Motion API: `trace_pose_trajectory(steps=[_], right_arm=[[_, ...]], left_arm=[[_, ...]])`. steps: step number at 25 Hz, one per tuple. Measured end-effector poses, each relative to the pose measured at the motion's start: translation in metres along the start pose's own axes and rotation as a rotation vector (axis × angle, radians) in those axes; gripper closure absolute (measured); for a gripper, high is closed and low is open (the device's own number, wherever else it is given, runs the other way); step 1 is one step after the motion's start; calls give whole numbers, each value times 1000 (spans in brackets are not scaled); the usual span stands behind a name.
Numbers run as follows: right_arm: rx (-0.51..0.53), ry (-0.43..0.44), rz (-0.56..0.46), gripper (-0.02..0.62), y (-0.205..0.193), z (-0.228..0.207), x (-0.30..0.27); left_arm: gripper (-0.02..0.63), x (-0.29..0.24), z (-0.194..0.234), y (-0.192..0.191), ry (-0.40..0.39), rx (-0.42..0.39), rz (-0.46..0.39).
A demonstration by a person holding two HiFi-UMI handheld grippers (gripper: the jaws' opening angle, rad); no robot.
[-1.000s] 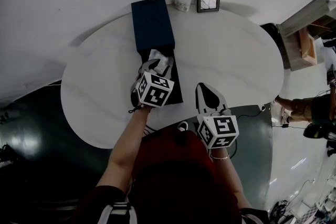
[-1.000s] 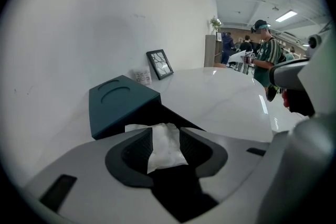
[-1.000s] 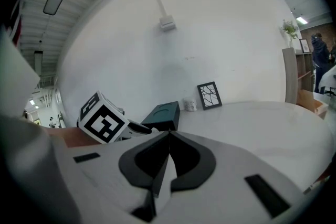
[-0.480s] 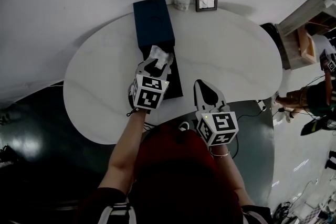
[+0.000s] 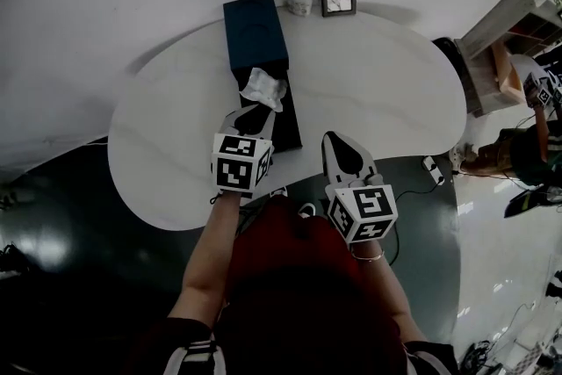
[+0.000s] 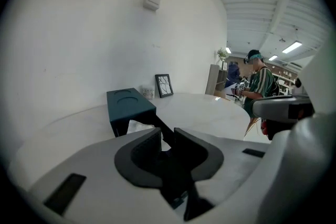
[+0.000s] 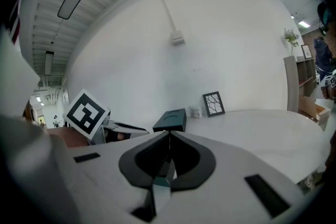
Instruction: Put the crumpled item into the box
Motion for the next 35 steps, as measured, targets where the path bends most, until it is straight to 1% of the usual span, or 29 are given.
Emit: trace_pose_trajectory(steps=[2,4,10,15,23,28,35], right_arm=[[3,3,-9,580,-1,3,6],[7,5,-18,580,-1,5,11],[2,17,-44,580,1,9,29],[2,19,-44,580,0,11,40],[3,-3,-64,581,1,12,45],[1,-11,-73,581,3,19,43],[6,-35,-81,581,7,39,41]], left_arm=[[521,8,-4,-2,-16,35,-23],[532,16,-5,-5,-15,62,-42],[552,38,-14,-10,-6,97,-85],[575,56,-24,-10,-8,104,-133],[581,78,-34,-6,-26,107,-206],[581,87,-31,-4,-41,105,-231],[581,102,-20,-7,-65,89,-243]])
Point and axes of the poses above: the fingertips, and each gripper's own axes: x backward along the fingers, z to its left, y out of its top, the point moved 1 cm from there along x, backward along the fingers, and after that the axes turned 7 degrees about z, right-handed, at the moved point
